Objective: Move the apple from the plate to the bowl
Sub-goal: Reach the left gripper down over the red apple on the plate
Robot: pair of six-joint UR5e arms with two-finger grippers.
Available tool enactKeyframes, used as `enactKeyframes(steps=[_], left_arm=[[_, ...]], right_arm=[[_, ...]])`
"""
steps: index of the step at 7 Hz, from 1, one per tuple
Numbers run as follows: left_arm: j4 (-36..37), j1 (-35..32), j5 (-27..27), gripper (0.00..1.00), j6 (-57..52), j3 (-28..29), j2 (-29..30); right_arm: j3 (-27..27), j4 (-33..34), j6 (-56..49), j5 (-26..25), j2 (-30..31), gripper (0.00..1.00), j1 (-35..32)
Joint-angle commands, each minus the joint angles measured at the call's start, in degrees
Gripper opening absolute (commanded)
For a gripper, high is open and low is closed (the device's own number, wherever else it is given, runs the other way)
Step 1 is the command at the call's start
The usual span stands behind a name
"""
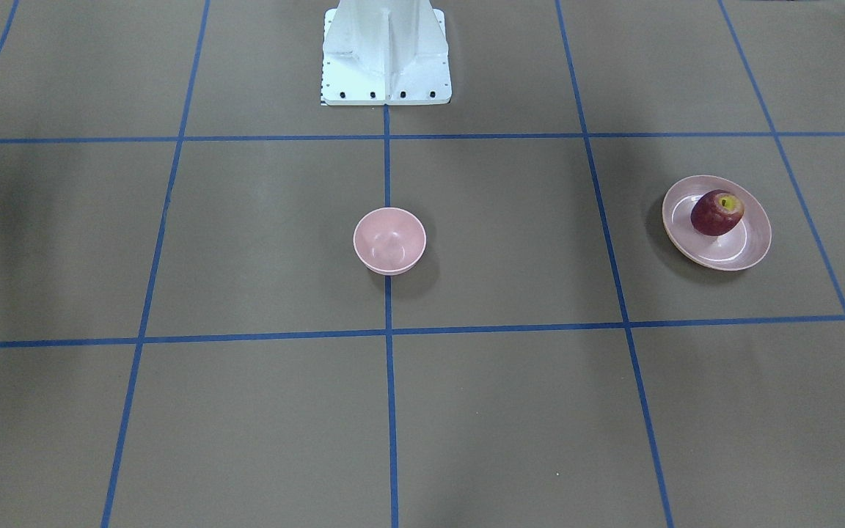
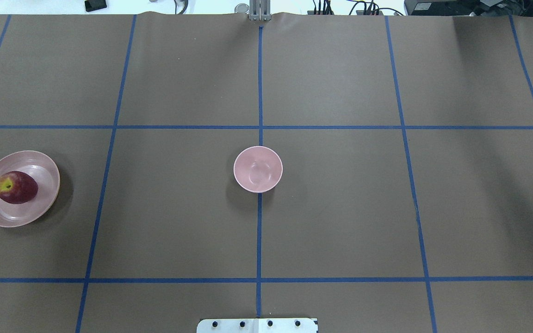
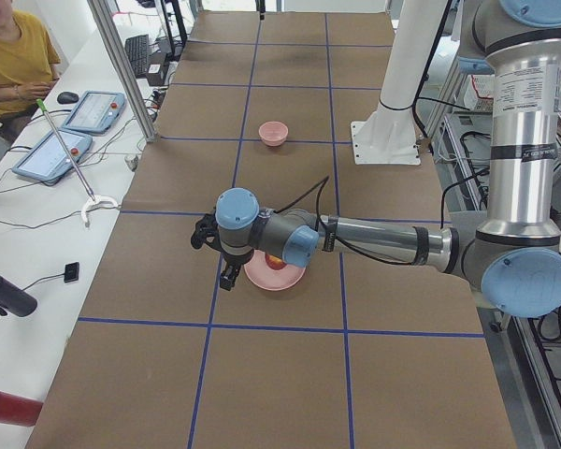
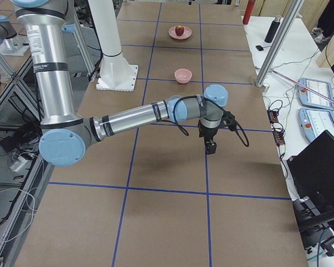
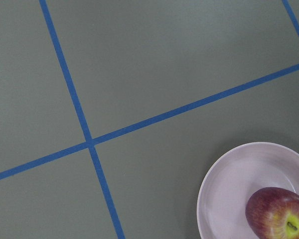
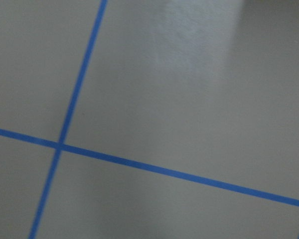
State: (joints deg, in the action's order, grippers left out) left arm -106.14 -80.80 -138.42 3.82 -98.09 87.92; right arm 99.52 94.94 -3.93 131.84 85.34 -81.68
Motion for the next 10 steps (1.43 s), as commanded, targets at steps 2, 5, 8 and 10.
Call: enactKeyframes(steps=[2,5,8,10], left_arm=[[-7.82,9.48,5.59,1.0,12.91,-0.08,1.03],[-16.9,22.13,11.06,1.0,25.86,0.01,0.33],[-23.83,25.34,14.48,1.0,27.47,-0.08,-5.72],[-23.85,26.39,15.37,1.0,27.99,-0.08,-5.92]], right_arm=[[-0.55,0.16,-8.55,0.26,8.17,1.0,-7.09],[-1.33,-0.1,-8.38,0.17,8.44,1.0,-7.0],[-1.52,-0.19,-8.03,0.17,8.53,1.0,-7.0],[-1.52,-0.19,-7.85,0.17,8.44,1.0,-7.0]])
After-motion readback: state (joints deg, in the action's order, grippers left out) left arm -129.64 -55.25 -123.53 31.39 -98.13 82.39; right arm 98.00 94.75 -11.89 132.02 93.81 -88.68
